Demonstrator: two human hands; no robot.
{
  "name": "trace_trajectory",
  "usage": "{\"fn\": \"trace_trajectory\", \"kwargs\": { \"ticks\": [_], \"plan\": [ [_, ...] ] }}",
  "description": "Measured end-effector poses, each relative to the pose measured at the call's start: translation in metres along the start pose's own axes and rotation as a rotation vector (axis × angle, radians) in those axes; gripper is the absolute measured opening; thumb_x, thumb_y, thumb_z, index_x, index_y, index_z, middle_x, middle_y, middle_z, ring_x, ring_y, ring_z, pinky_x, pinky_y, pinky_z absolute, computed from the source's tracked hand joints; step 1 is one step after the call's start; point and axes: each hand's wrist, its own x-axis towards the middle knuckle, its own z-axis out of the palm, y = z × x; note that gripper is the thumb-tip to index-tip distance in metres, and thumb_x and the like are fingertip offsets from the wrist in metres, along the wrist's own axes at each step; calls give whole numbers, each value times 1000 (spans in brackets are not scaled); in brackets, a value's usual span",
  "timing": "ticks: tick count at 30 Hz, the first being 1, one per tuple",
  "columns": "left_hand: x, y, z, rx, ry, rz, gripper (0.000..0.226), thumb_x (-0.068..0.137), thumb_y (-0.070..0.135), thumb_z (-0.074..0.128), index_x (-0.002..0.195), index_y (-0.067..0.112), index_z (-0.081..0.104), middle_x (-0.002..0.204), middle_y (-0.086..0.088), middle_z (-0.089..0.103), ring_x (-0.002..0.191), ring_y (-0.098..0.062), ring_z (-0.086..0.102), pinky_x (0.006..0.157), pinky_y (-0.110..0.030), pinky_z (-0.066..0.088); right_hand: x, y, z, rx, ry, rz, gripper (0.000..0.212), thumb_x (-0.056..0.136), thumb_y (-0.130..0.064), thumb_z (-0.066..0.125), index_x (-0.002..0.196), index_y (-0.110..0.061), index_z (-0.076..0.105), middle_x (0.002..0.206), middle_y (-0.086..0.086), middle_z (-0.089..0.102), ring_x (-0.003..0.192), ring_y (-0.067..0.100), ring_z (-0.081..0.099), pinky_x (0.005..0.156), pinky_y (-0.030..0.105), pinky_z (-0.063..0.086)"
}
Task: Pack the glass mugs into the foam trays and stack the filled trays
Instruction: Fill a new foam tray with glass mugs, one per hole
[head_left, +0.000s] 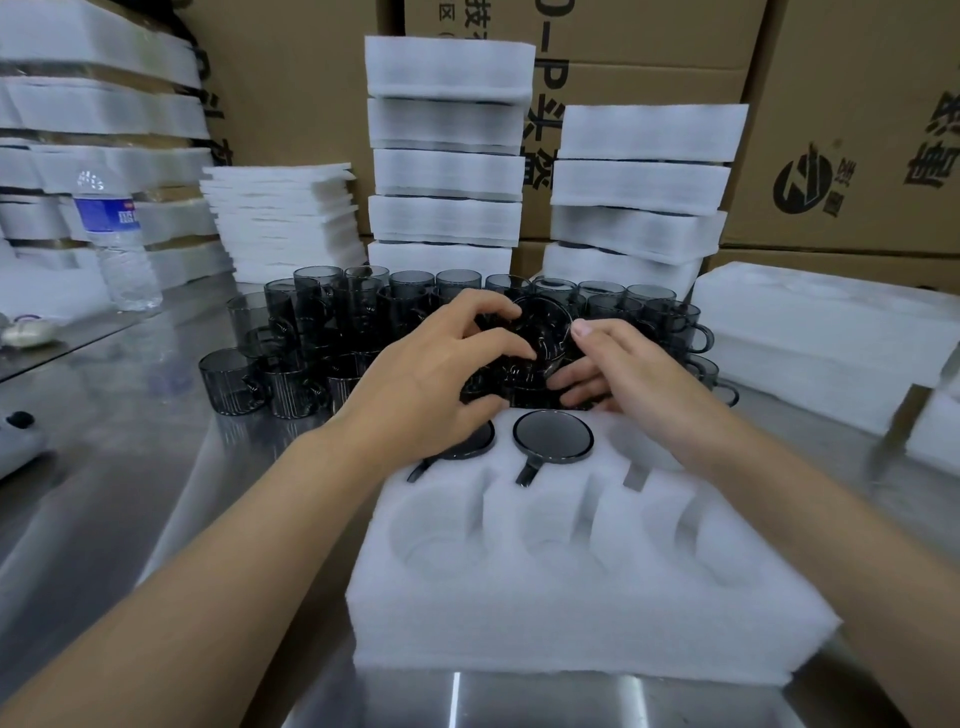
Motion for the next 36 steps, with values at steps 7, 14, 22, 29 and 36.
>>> {"fn": "trace_trajectory", "kwargs": {
  "ticks": [7,14,22,29,36],
  "plan": [
    [0,-4,2,9,29,16,43,73,6,77,107,28,63,141,3,37,94,-3,41,63,-27,44,0,3,0,-17,12,-19,21,91,-57,45,100,-40,54,93,-4,71,75,6,70,75,29,46],
    [0,-3,3,-11,44,-26,42,74,2,73,107,26,63,141,4,37,93,-4,42,65,-36,52,-2,0,1,-31,24,-24,34,88,-56,48,115,-34,52,99,-10,68,76,3,69,77,28,46],
    [-2,-6,5,-175,-20,-161,88,78,12,74,137,48,21,132,27,31,89,3,54,67,-19,49,-3,-3,1,119,79,-79,31,91,-35,58,120,-25,49,95,-2,68,75,0,66,64,22,54],
    [0,-9,6,-255,-114,-235,100,74,31,78,137,60,7,124,40,37,86,2,58,74,-28,53,-4,-3,0,142,115,-158,18,89,-36,61,104,-29,56,83,-10,69,73,-5,63,64,18,53],
    [0,-2,0,-254,-145,-234,96,65,54,73,135,65,9,118,27,49,81,1,60,71,-27,53,-8,-8,-1,118,73,-225,8,92,-35,56,94,-34,64,87,-9,68,73,-3,60,66,19,54]
  ]
}}
